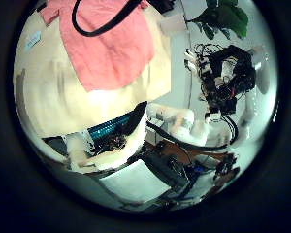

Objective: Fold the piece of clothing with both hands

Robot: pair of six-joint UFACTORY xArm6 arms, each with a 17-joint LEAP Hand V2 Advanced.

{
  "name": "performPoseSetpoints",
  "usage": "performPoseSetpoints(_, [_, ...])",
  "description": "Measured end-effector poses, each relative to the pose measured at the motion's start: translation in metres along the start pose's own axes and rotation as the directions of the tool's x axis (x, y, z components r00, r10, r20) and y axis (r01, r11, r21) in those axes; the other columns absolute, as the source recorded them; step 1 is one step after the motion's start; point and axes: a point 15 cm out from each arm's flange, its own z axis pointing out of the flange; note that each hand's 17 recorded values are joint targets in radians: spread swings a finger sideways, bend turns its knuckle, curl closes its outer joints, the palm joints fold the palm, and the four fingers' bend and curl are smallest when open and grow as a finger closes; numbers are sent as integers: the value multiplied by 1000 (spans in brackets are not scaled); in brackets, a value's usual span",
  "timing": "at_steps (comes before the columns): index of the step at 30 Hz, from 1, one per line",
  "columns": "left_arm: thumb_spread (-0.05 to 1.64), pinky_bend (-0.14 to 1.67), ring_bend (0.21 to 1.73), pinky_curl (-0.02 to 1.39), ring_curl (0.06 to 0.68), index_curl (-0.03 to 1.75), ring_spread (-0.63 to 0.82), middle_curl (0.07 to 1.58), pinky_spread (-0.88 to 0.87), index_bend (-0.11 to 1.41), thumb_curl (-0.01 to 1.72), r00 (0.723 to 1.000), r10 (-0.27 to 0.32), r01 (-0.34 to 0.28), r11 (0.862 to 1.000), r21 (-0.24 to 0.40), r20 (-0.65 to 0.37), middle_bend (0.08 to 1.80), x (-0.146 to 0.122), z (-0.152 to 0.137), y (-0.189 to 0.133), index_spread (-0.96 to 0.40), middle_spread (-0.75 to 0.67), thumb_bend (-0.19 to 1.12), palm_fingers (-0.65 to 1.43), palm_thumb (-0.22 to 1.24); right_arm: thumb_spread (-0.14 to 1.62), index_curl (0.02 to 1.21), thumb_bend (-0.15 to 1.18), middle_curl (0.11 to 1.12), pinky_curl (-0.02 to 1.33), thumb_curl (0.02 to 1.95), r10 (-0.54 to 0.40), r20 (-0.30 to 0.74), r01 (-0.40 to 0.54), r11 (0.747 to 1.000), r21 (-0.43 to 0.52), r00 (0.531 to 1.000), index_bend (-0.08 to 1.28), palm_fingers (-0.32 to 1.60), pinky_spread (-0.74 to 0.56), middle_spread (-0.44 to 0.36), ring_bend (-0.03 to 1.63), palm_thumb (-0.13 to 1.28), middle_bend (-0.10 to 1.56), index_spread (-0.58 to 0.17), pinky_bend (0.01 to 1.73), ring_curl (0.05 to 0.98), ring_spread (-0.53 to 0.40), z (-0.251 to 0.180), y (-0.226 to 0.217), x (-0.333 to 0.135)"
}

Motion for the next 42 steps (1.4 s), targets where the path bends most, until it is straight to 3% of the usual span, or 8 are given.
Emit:
performPoseSetpoints(14, [959,186,397,243,184,445,387,309,462,206,311,1000,0,0,1000,-16,11,181,1,1,2,-128,100,-28,294,259,1136,329,-20,288,324,219,7,1,-7,1000,16,1000,178,101,402,89,197,-4,184,-301,266,244,274,-2,0,1])
performPoseSetpoints(20, [960,188,394,243,183,447,384,306,462,214,308,990,32,-25,998,-53,140,179,-10,-26,-13,-132,106,-30,290,257,1181,331,7,299,313,229,11,-15,-11,1000,15,1000,194,180,399,35,202,77,195,-342,237,247,256,2,-9,8])
performPoseSetpoints(23, [966,190,390,247,183,448,401,304,467,212,303,968,43,-16,994,-112,246,174,-34,-43,-29,-123,109,-33,261,238,1213,335,5,302,312,232,-19,-39,17,999,-40,999,189,181,397,-39,194,120,189,-369,223,248,241,30,-18,8])
performPoseSetpoints(27, [979,193,388,254,183,441,427,299,473,194,298,964,75,-29,983,-183,254,173,-54,-38,-40,-94,133,-31,225,218,1239,334,-8,303,314,228,-80,-125,76,997,-33,989,178,169,385,-65,196,144,185,-384,216,248,231,58,-53,9])
performPoseSetpoints(31, [986,198,395,262,187,433,448,295,478,184,294,972,82,-45,985,-164,221,175,-70,-36,-50,-76,157,-28,205,208,1228,327,-8,304,314,230,-150,-171,153,988,5,974,171,166,365,-55,204,172,185,-374,214,250,216,84,-99,-3])
performPoseSetpoints(36, [992,199,393,272,188,423,457,294,481,186,290,977,88,-59,987,-150,196,177,-85,-37,-55,-67,171,-28,199,195,1165,320,-7,307,318,257,-256,-196,244,966,-84,946,169,171,335,-97,208,280,188,-362,214,253,191,134,-130,-15])
performPoseSetpoints(42, [995,195,392,279,190,415,461,296,484,187,289,979,83,-52,984,-168,185,182,-108,-36,-49,-64,173,-26,193,192,1120,322,-8,311,317,278,-322,-219,291,943,-160,921,185,193,327,-129,194,368,191,-370,206,250,168,163,-157,-17])
